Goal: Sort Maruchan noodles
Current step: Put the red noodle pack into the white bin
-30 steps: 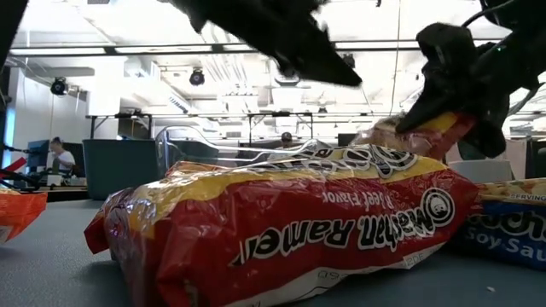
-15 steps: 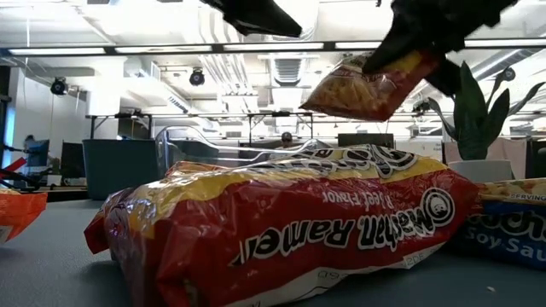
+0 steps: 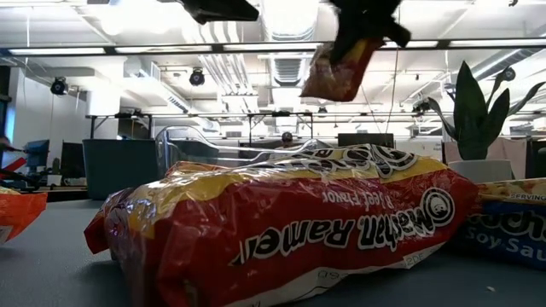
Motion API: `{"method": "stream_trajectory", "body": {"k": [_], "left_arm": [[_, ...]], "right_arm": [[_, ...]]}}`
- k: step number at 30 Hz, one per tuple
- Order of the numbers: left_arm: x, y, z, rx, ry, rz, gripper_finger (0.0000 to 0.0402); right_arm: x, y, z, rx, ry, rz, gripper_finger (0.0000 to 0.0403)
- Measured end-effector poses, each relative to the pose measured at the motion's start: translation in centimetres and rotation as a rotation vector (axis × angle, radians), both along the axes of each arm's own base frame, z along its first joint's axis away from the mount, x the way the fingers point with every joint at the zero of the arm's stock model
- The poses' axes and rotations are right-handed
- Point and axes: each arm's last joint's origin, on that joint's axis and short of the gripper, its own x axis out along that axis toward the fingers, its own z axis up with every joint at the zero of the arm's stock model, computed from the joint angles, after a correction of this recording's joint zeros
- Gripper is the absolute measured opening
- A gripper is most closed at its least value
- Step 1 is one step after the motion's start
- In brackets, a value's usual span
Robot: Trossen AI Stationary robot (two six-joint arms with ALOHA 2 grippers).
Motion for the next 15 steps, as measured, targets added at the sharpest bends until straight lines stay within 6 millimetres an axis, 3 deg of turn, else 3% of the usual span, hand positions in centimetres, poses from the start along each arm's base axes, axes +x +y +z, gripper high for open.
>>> {"method": "stream_trajectory", "body": {"k": [7, 15], "left_arm": [[-1.1, 0.1, -1.0, 0.010, 0.053, 0.001, 0.0039], [-1.7, 0.3, -1.5, -0.004, 0.106, 0.061, 0.0039]], "right_arm": [[1.6, -7.2, 0.7, 0.014, 0.088, -0.237, 0.0109], [2.2, -12.7, -3.3, 0.113, 0.163, -0.501, 0.0109]]}}
